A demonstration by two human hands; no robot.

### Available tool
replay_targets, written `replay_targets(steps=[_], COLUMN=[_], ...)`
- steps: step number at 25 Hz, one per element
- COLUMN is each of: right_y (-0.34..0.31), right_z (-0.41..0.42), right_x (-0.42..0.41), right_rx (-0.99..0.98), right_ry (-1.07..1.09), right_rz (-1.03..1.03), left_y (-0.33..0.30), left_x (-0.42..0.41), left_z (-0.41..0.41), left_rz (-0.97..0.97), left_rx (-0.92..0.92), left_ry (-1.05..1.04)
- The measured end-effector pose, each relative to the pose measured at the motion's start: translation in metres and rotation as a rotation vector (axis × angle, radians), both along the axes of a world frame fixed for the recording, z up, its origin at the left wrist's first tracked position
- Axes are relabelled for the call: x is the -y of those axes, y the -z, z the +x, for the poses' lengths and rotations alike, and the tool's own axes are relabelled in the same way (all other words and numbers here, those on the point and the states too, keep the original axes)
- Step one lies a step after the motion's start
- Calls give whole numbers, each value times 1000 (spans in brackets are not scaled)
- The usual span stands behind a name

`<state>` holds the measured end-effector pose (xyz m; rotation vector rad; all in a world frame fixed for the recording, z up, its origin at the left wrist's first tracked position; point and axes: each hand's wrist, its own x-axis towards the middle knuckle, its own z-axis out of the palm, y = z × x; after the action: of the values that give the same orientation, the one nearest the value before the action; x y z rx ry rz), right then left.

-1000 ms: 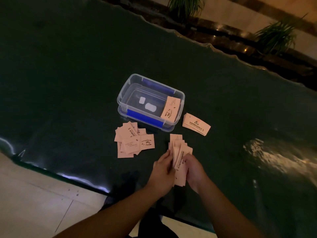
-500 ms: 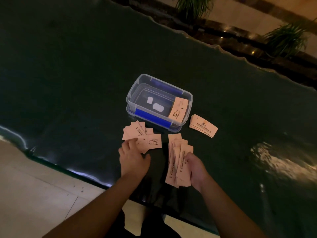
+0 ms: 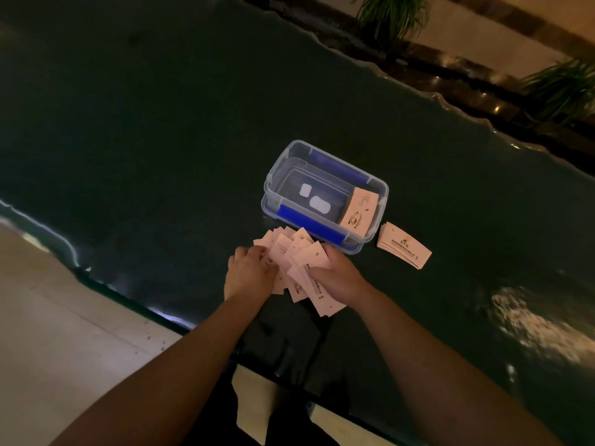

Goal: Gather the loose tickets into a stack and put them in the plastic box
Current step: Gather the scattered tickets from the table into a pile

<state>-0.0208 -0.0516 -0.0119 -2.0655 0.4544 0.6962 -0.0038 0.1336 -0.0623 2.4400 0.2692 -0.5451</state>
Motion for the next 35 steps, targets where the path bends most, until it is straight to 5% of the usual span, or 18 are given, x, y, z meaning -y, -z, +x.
replay_targets(steps=[10,24,35], right_y=[17,7,-3], right_z=[-16,-55,-71], right_x=[-16,32,63], right_rx=[-139,-161,-130], right_ry=[233,517,503], right_rz=[28,116,120], left_y=[-5,-11,-16], left_x=[9,47,31], left_z=[1,-5,-4], left_rz=[-103,344,326], left_rx=[-65,15,2], left_ry=[-77,267,395])
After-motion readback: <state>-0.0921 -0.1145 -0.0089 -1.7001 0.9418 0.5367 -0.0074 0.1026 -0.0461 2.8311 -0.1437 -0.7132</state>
